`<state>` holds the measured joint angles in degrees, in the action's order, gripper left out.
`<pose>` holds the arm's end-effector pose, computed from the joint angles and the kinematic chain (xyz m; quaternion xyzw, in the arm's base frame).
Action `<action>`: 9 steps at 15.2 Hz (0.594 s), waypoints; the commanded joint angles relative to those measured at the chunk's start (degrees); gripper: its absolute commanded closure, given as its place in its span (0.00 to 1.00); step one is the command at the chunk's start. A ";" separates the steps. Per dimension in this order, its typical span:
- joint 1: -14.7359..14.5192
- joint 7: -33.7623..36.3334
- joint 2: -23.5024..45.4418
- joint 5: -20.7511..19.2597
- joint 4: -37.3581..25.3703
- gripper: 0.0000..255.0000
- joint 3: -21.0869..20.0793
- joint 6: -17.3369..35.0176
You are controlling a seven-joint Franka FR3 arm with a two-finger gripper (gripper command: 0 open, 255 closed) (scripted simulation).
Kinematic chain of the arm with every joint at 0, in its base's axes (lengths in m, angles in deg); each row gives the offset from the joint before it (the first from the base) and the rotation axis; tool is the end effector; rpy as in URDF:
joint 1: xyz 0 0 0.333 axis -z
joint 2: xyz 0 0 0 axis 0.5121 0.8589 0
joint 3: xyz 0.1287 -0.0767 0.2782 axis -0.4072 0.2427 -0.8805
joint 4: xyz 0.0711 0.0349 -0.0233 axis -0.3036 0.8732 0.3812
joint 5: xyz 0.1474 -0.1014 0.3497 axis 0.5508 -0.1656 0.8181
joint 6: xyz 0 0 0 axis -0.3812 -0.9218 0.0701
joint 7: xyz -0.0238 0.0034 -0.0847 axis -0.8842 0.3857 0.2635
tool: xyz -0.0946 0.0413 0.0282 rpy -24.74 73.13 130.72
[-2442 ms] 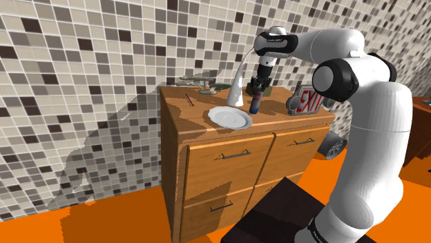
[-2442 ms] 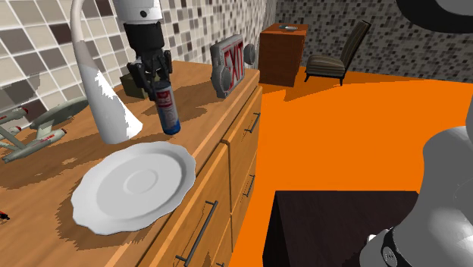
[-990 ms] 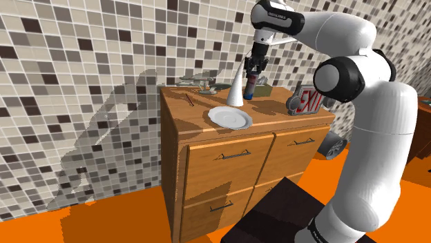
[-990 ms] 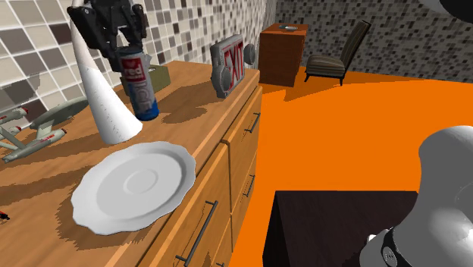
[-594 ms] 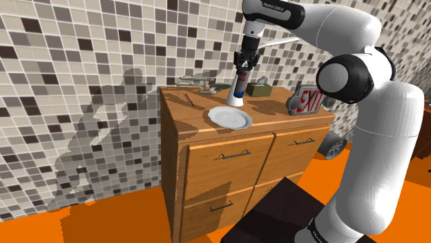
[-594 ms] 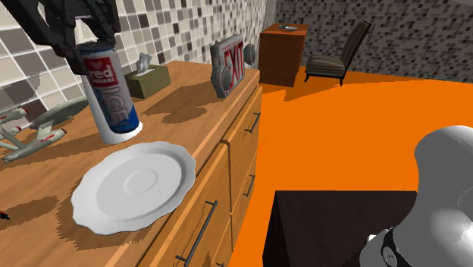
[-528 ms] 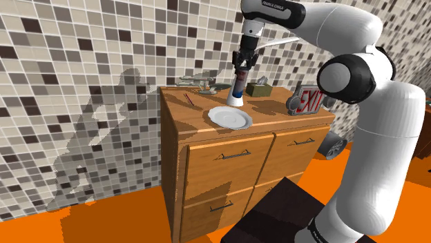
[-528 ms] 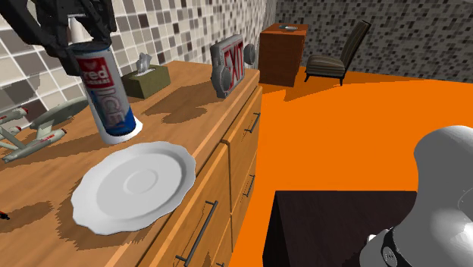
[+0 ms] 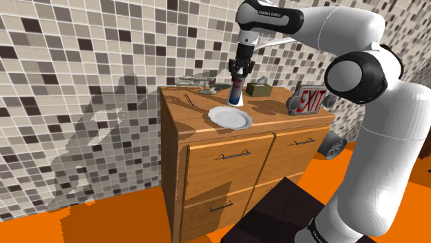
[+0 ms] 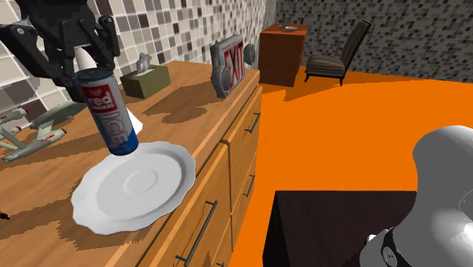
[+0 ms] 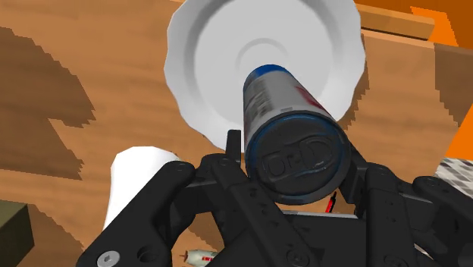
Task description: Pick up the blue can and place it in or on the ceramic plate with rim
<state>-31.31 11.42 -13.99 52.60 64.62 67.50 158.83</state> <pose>0.6150 -0.1179 0.6043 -0.9936 0.1129 0.0004 0.0059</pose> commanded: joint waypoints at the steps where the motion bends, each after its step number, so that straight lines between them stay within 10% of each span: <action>1: -0.17 0.05 -0.50 -0.12 2.25 1.00 -0.04 1.83; 9: -0.59 0.08 -1.85 -0.44 10.34 1.00 -0.15 8.59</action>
<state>-31.83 11.47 -15.75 52.18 73.90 67.38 166.41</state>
